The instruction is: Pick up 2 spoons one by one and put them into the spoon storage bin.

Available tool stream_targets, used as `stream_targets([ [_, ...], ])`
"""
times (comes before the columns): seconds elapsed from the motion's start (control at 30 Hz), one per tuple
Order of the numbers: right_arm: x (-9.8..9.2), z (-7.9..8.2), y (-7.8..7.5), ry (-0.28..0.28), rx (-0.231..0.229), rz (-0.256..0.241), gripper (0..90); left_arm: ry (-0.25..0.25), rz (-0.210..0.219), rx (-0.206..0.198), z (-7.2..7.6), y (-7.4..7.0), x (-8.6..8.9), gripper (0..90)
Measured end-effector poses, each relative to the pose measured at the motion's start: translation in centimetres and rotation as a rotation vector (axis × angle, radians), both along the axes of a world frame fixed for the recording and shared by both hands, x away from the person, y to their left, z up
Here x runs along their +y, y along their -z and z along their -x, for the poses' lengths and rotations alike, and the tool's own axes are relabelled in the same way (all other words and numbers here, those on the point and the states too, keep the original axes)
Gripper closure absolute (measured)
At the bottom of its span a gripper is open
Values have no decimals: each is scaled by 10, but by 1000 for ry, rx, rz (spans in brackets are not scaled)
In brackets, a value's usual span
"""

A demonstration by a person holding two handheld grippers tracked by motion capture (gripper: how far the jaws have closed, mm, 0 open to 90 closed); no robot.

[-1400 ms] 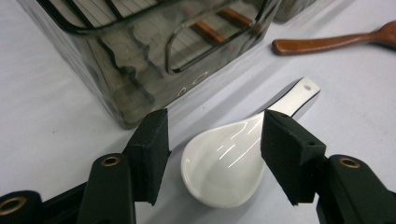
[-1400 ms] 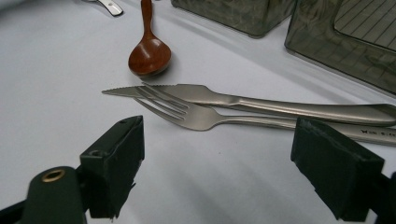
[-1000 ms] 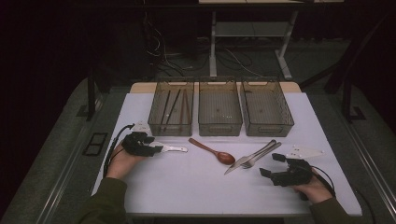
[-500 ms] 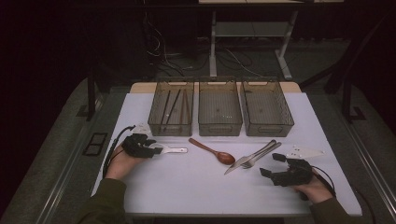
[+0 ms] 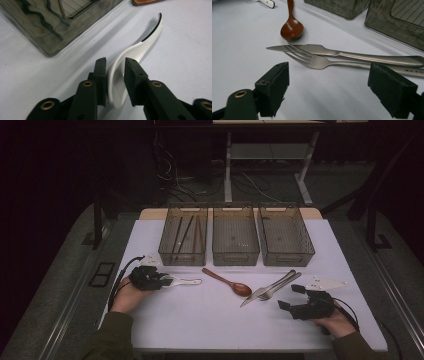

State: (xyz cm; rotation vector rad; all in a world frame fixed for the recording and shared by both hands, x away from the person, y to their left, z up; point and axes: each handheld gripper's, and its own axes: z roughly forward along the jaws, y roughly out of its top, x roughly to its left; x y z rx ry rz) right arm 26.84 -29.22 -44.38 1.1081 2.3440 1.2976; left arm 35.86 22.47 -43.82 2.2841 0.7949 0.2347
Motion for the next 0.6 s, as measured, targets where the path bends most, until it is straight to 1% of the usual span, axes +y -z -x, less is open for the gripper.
stream_targets([
  [0.17,0,0,0,-1,0,1,172,24,-4,-15,2,-1,1,763],
  [0.33,0,0,0,-2,0,2,172,36,5,-11,3,-2,1,795],
  [0.6,0,0,0,0,-1,1,172,37,10,-10,4,-3,0,805],
])
